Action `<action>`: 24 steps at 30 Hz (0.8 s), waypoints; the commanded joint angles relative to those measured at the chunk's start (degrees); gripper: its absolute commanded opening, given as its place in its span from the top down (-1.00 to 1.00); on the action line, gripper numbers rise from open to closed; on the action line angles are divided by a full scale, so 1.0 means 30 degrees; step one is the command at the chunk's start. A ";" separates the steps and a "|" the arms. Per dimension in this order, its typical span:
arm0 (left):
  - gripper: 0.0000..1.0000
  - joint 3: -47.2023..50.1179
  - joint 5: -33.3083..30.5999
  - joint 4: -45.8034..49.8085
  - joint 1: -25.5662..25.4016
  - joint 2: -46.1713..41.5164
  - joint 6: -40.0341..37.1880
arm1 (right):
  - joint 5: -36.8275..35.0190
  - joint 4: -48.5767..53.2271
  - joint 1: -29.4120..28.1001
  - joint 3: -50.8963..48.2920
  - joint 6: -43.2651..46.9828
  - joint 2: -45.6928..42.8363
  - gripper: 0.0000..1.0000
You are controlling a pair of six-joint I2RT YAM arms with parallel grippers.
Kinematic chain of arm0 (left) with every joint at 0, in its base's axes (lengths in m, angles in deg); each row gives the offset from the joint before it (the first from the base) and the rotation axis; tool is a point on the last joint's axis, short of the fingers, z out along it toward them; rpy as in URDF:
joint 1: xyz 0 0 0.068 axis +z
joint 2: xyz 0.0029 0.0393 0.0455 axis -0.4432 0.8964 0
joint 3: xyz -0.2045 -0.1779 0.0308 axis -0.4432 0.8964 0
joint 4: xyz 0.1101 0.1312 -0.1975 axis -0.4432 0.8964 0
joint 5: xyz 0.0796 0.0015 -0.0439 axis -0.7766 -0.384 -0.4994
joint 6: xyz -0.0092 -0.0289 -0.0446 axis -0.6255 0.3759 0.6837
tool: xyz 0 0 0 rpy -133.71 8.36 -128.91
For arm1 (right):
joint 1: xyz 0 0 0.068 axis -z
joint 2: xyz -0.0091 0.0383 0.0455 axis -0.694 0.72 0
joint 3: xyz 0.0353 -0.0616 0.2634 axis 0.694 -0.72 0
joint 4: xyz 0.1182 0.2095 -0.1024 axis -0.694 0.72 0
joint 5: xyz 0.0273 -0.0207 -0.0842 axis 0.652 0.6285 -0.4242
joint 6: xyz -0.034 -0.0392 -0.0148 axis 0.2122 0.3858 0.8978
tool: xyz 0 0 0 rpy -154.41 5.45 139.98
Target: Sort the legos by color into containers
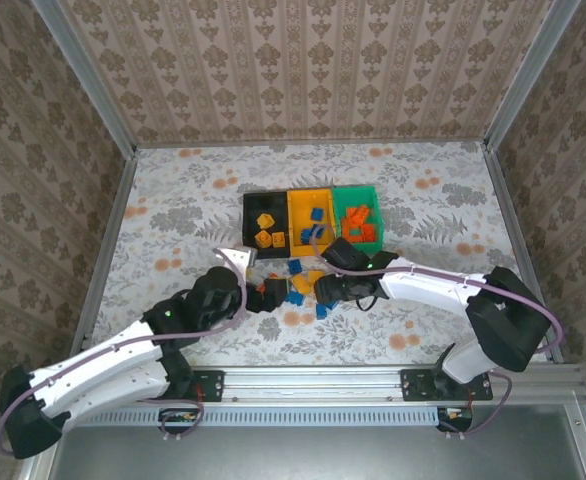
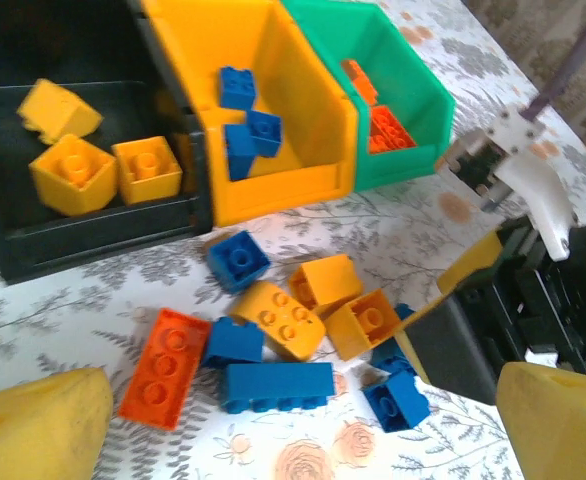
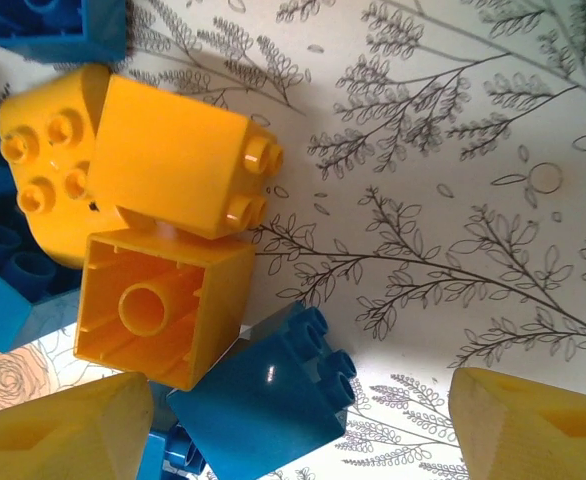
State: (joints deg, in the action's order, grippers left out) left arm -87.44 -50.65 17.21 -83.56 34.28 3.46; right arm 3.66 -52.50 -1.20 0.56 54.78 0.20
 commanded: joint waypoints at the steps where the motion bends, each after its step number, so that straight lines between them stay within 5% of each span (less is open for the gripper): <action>1: -0.99 0.0497 -0.1690 0.1253 -0.0082 -0.1070 0.1168 | -0.0801 0.0158 -0.0172 0.0298 0.0063 0.0419 -0.56; 10: -1.00 0.0553 -0.2099 0.1497 -0.0097 -0.1067 0.1200 | -0.2481 0.0948 -0.0244 0.0141 -0.0844 0.1360 -0.46; 18: -1.00 0.0685 -0.2136 0.1646 -0.0047 -0.1343 0.1275 | -0.3832 0.1166 0.0608 -0.1096 -0.1603 -0.1562 -0.44; 24: -1.00 0.0780 -0.2207 0.1655 0.0039 -0.1571 0.1344 | -0.2364 -0.0049 0.0738 -0.0738 -0.0433 -0.3441 -0.56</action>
State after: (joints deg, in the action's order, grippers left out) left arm -85.76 -55.98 20.84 -83.65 30.52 6.24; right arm -4.93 -51.27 1.19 -2.50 51.59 -7.76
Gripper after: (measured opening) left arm 0.997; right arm 0.772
